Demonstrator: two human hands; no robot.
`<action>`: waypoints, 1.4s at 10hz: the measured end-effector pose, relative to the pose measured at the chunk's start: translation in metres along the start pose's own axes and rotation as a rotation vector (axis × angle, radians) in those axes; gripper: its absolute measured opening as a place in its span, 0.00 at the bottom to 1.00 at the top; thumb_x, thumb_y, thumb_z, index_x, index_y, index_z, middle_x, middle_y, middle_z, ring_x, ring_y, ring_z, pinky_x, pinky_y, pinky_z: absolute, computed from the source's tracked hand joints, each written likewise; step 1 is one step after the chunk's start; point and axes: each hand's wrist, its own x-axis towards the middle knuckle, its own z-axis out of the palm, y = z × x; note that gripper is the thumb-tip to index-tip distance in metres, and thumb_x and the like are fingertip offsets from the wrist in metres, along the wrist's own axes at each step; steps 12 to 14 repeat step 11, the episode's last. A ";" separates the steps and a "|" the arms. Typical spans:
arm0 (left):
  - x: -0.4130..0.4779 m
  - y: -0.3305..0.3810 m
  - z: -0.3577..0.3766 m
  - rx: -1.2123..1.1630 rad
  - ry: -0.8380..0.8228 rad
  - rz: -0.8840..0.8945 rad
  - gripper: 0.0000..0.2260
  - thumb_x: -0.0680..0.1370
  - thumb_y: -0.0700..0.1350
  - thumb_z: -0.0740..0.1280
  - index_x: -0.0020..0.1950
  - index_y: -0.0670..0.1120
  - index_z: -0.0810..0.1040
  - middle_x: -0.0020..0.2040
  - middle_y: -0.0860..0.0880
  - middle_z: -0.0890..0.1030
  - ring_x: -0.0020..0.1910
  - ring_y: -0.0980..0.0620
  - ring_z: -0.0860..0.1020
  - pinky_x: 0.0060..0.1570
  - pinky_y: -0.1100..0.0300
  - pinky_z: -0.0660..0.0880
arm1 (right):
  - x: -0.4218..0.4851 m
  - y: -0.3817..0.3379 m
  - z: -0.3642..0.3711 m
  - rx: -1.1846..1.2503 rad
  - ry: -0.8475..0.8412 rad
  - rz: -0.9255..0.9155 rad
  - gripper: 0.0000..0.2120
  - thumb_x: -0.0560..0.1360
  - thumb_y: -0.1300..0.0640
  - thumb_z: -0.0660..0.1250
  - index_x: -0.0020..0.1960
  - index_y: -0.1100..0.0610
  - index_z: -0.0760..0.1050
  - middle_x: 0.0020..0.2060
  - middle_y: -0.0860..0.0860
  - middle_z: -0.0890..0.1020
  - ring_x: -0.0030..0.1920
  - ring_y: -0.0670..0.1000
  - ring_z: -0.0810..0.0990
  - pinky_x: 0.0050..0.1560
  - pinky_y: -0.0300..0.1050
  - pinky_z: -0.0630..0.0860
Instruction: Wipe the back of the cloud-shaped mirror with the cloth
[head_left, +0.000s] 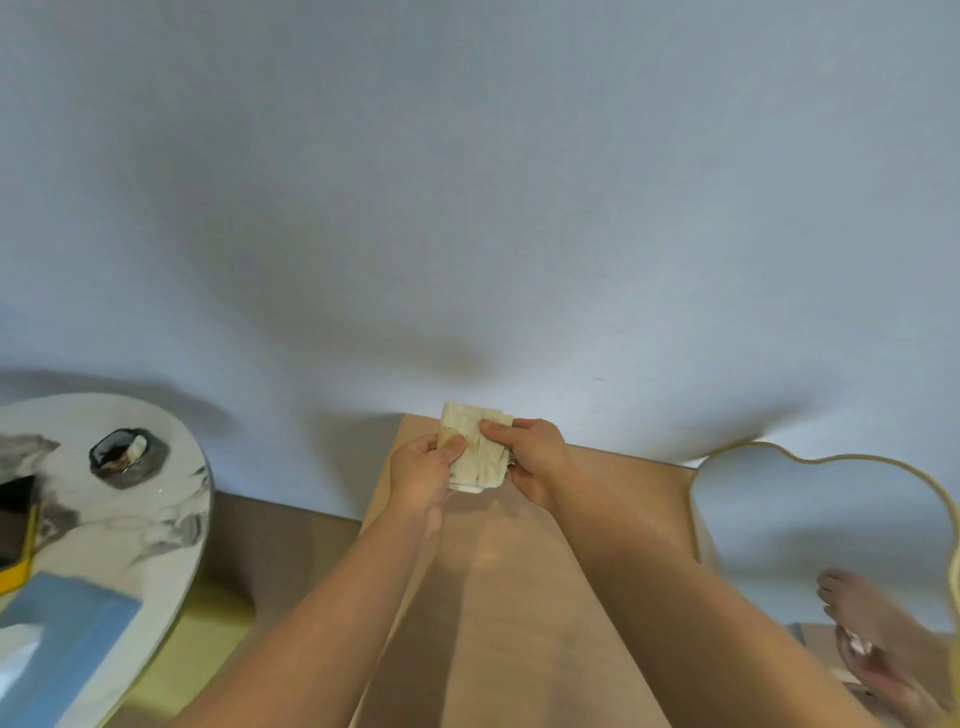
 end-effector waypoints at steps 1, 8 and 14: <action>0.038 -0.018 -0.024 0.038 0.037 -0.065 0.02 0.81 0.37 0.73 0.50 0.43 0.83 0.51 0.42 0.87 0.48 0.44 0.87 0.36 0.56 0.84 | 0.036 0.033 0.012 -0.061 0.052 0.025 0.06 0.74 0.65 0.76 0.50 0.67 0.82 0.47 0.60 0.88 0.48 0.59 0.89 0.46 0.54 0.86; 0.155 -0.084 -0.054 0.941 0.160 0.245 0.12 0.82 0.46 0.72 0.58 0.38 0.81 0.54 0.41 0.82 0.51 0.41 0.81 0.51 0.49 0.78 | 0.149 0.117 0.042 -0.752 0.413 -0.063 0.23 0.76 0.52 0.73 0.68 0.55 0.74 0.59 0.53 0.83 0.55 0.55 0.83 0.48 0.48 0.78; 0.149 -0.064 -0.054 1.335 0.144 0.253 0.20 0.85 0.54 0.65 0.69 0.40 0.74 0.66 0.41 0.76 0.66 0.39 0.74 0.61 0.45 0.76 | 0.134 0.106 0.047 -1.050 0.460 -0.100 0.20 0.78 0.46 0.70 0.65 0.56 0.74 0.61 0.53 0.79 0.62 0.57 0.78 0.57 0.53 0.77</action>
